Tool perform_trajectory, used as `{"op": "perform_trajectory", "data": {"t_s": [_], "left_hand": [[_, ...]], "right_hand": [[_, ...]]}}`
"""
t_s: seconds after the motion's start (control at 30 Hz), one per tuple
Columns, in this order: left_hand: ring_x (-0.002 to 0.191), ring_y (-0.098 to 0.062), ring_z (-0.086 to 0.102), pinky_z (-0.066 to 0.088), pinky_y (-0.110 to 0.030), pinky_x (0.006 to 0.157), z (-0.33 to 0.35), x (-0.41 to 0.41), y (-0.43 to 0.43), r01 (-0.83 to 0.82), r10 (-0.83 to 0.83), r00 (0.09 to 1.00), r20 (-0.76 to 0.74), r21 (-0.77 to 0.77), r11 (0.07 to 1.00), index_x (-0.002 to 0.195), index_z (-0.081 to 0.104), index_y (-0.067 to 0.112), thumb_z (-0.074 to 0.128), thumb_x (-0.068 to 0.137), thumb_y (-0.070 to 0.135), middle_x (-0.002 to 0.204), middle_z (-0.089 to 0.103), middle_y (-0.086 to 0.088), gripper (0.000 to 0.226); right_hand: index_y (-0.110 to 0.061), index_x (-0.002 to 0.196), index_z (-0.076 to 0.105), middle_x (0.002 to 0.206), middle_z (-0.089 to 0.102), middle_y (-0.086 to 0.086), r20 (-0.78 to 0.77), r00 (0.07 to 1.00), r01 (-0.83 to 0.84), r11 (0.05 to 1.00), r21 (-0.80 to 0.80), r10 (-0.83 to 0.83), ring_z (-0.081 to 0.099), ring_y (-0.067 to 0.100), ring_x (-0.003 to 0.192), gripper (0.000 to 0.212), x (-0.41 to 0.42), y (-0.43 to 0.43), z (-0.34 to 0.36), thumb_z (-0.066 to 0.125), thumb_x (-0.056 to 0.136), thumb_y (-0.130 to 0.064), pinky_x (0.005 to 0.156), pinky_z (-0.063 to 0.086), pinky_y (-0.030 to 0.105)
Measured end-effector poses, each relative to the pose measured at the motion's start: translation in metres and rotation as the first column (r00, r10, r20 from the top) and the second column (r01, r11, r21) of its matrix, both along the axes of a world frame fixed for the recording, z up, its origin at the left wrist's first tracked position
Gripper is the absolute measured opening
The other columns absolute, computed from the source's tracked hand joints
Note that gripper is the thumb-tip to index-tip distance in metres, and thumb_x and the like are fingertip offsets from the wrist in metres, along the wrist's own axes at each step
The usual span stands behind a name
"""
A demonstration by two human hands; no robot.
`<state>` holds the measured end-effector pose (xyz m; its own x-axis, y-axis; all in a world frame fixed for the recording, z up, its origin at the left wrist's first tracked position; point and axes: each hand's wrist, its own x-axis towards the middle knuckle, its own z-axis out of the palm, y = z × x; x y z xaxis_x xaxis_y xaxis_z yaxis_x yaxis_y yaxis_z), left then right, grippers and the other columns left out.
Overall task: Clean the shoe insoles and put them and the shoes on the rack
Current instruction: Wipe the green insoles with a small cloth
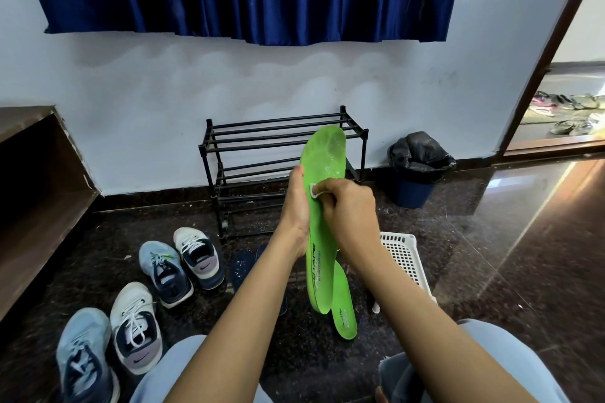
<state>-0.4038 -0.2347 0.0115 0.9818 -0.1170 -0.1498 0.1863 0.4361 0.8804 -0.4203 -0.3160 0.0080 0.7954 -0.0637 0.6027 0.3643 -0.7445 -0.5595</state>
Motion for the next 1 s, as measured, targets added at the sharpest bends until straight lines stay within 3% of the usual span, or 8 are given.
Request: {"op": "perform_trajectory", "data": {"t_s": [0.1, 0.2, 0.3, 0.5, 0.73, 0.8, 0.9, 1.0], "left_hand": [[0.077, -0.022, 0.064, 0.050, -0.032, 0.072, 0.001, 0.002, 0.003, -0.055, 0.055, 0.998, 0.026, -0.015, 0.998, 0.096, 0.069, 0.012, 0.023, 0.100, 0.052, 0.084, 0.070, -0.008, 0.061], [0.091, -0.026, 0.064, 0.051, -0.034, 0.080, 0.000, 0.000, -0.001, -0.069, 0.071, 0.997, 0.035, -0.040, 0.997, 0.117, 0.065, 0.006, 0.024, 0.101, 0.049, 0.102, 0.069, -0.014, 0.062], [0.089, -0.026, 0.065, 0.052, -0.032, 0.073, 0.000, -0.001, -0.003, -0.047, 0.048, 0.999, 0.016, -0.040, 0.998, 0.126, 0.061, 0.005, 0.025, 0.100, 0.051, 0.103, 0.069, -0.015, 0.064], [0.079, -0.024, 0.066, 0.051, -0.031, 0.067, -0.002, 0.004, 0.004, -0.039, 0.040, 0.999, 0.027, -0.008, 0.999, 0.112, 0.067, 0.010, 0.026, 0.099, 0.054, 0.090, 0.071, -0.011, 0.061], [0.078, -0.025, 0.066, 0.052, -0.029, 0.062, -0.003, -0.002, -0.002, -0.037, 0.037, 0.999, 0.007, -0.022, 0.999, 0.123, 0.064, 0.009, 0.028, 0.097, 0.054, 0.095, 0.070, -0.014, 0.063], [0.069, -0.022, 0.066, 0.050, -0.026, 0.056, -0.002, -0.002, -0.002, -0.007, 0.008, 1.000, 0.020, -0.019, 1.000, 0.114, 0.066, 0.010, 0.025, 0.098, 0.053, 0.086, 0.070, -0.011, 0.062], [0.062, -0.019, 0.065, 0.047, -0.027, 0.060, 0.002, -0.002, 0.002, 0.020, -0.017, 0.999, 0.041, -0.064, 0.998, 0.093, 0.068, 0.013, 0.022, 0.099, 0.050, 0.074, 0.070, -0.007, 0.059], [0.057, -0.018, 0.062, 0.045, -0.026, 0.060, 0.007, -0.003, 0.007, 0.021, -0.018, 0.999, 0.031, -0.089, 0.996, 0.085, 0.067, 0.013, 0.024, 0.099, 0.050, 0.067, 0.068, -0.006, 0.058]], "right_hand": [[-0.014, 0.087, 0.074, 0.088, 0.073, 0.006, -0.007, 0.999, -0.032, 0.999, -0.022, 0.032, 0.066, 0.027, 0.082, 0.022, -0.002, 0.005, -0.001, 0.060, 0.079, 0.001, 0.077, 0.052, 0.034], [-0.014, 0.086, 0.074, 0.087, 0.073, 0.007, 0.019, 1.000, 0.010, 1.000, -0.005, -0.010, 0.067, 0.029, 0.080, 0.022, 0.007, 0.000, 0.005, 0.059, 0.079, 0.001, 0.075, 0.052, 0.035], [-0.016, 0.085, 0.074, 0.086, 0.073, 0.006, 0.019, 0.998, 0.061, 0.998, 0.034, -0.062, 0.067, 0.029, 0.077, 0.022, 0.012, -0.008, 0.009, 0.059, 0.080, 0.000, 0.074, 0.053, 0.036], [-0.015, 0.081, 0.075, 0.080, 0.073, 0.003, -0.015, 0.999, -0.051, 0.999, -0.013, 0.051, 0.068, 0.024, 0.074, 0.019, 0.004, -0.006, 0.002, 0.063, 0.079, 0.000, 0.073, 0.052, 0.032], [-0.014, 0.080, 0.073, 0.076, 0.072, 0.007, 0.026, 0.999, 0.037, 0.998, 0.055, -0.038, 0.065, 0.027, 0.068, 0.017, 0.014, -0.014, 0.009, 0.062, 0.079, -0.001, 0.067, 0.051, 0.034], [-0.014, 0.080, 0.073, 0.075, 0.072, 0.006, 0.020, 0.999, 0.032, 0.997, 0.071, -0.034, 0.065, 0.025, 0.067, 0.018, 0.014, -0.016, 0.009, 0.063, 0.080, -0.001, 0.067, 0.051, 0.032], [-0.016, 0.078, 0.074, 0.079, 0.073, 0.002, 0.007, 0.999, -0.038, 0.999, 0.011, 0.038, 0.067, 0.024, 0.071, 0.018, 0.008, -0.014, 0.007, 0.063, 0.080, -0.001, 0.070, 0.052, 0.032], [-0.017, 0.077, 0.073, 0.081, 0.073, 0.003, -0.048, 0.996, -0.081, 0.995, -0.062, 0.078, 0.066, 0.025, 0.072, 0.020, 0.008, -0.015, 0.004, 0.060, 0.082, -0.002, 0.071, 0.052, 0.036]]}}
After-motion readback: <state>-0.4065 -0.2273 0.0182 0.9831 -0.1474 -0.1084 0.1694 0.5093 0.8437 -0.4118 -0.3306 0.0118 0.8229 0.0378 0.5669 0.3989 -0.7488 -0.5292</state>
